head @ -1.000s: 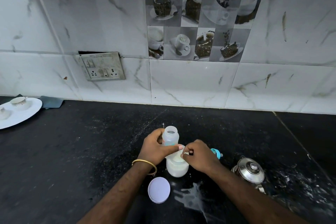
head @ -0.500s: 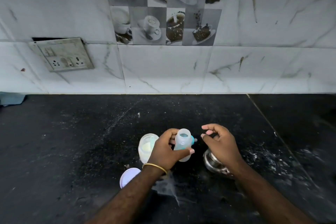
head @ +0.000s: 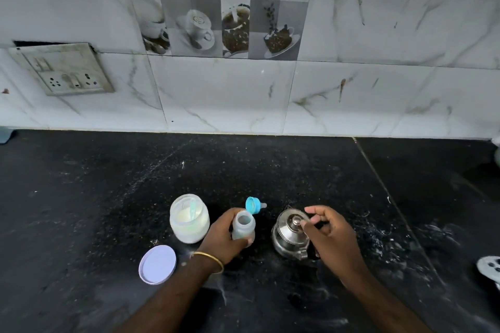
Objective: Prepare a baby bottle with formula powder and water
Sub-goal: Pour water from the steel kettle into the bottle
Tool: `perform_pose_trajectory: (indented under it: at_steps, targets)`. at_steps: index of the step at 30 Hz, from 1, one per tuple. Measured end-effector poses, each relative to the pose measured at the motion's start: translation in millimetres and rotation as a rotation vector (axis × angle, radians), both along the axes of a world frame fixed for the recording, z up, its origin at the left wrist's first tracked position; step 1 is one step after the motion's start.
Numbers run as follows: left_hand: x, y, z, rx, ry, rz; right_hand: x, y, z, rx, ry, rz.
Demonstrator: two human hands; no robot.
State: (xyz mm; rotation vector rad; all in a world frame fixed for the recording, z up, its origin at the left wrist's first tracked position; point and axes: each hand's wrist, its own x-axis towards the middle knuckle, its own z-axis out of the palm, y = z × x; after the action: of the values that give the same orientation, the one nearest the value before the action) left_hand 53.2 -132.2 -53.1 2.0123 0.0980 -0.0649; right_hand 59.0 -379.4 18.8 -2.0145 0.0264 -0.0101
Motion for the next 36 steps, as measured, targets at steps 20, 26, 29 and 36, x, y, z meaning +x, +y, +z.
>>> perform_pose_trajectory:
  at_steps: [20,26,29,36]
  targets:
    - [2,-21,10,0.107,0.028,0.194,-35,-4,-50,0.172,0.475,0.017]
    - [3,-16,10,0.086,0.025,0.106,-37,16,-43,0.285,0.562,-0.049]
    - [1,-16,11,0.048,0.030,0.094,-42,27,-40,0.297,0.525,-0.155]
    - [8,-10,15,0.052,-0.022,-0.013,-41,36,-46,0.277,0.384,-0.324]
